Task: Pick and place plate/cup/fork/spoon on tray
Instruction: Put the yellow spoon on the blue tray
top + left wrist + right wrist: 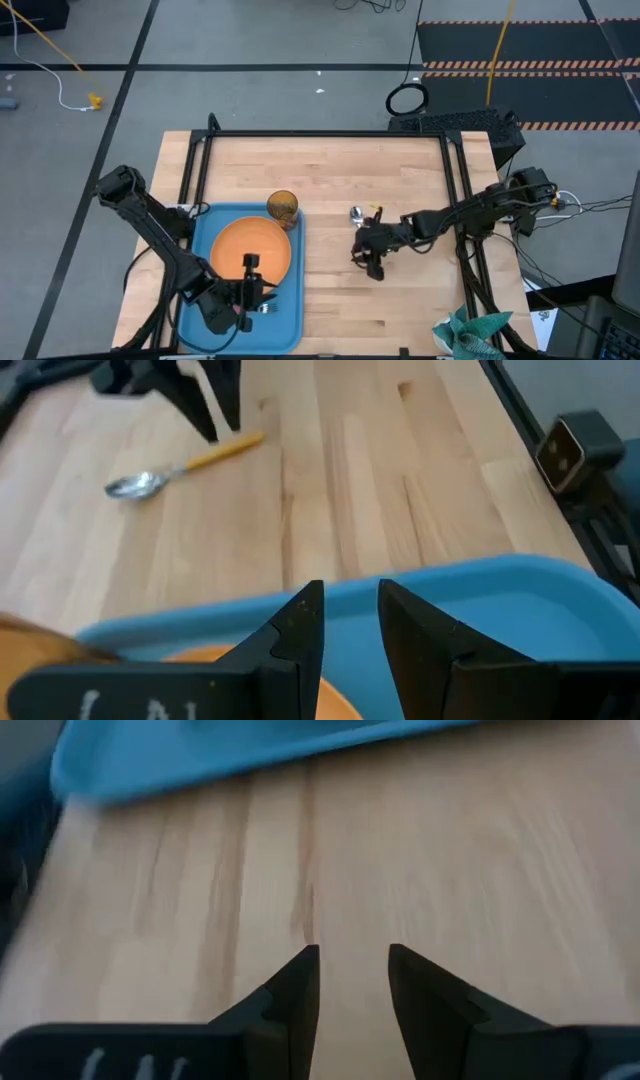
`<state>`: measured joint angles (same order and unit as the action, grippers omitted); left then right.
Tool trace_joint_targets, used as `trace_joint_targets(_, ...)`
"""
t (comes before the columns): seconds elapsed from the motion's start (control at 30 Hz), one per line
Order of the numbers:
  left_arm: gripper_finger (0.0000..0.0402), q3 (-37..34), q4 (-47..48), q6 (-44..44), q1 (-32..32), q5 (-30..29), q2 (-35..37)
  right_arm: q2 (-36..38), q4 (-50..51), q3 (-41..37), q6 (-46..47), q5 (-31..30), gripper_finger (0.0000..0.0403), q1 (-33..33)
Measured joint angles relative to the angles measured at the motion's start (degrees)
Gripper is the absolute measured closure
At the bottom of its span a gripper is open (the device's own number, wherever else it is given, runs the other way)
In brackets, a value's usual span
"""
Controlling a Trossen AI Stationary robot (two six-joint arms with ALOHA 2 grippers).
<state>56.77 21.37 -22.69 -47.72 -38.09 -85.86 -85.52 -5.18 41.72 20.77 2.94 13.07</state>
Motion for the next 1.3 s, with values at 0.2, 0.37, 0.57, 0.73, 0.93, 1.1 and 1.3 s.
trace_joint_targets(0.2,0.0300,0.00,-0.71,3.76,1.96,-0.03,0.00,0.01,5.64,0.01,-28.26,0.43,0.0291,-5.98)
trace_joint_targets(0.37,0.0300,0.00,-0.46,6.39,3.37,0.00,0.00,0.01,8.79,-0.01,-44.24,9.88,0.0291,-12.13)
trace_joint_targets(0.57,0.0300,0.00,-0.14,8.02,5.56,0.02,0.00,0.01,10.92,1.77,-56.19,10.77,0.0291,-14.10)
trace_joint_targets(0.73,0.0300,0.00,-0.16,7.75,6.94,0.02,0.00,0.01,13.78,4.56,-62.34,10.36,0.0283,-14.43)
trace_joint_targets(0.93,0.0300,0.00,-0.18,8.72,8.47,0.03,0.00,-0.52,19.49,6.33,-66.23,10.16,0.0246,-14.99)
trace_joint_targets(1.1,0.0300,0.00,-0.46,10.05,9.24,0.06,0.00,-1.00,20.63,6.80,-71.52,7.70,0.0235,-14.93)
trace_joint_targets(1.3,0.0300,0.00,-0.37,11.31,10.23,0.07,0.00,-3.85,21.85,6.76,-78.85,3.76,0.0237,-14.94)
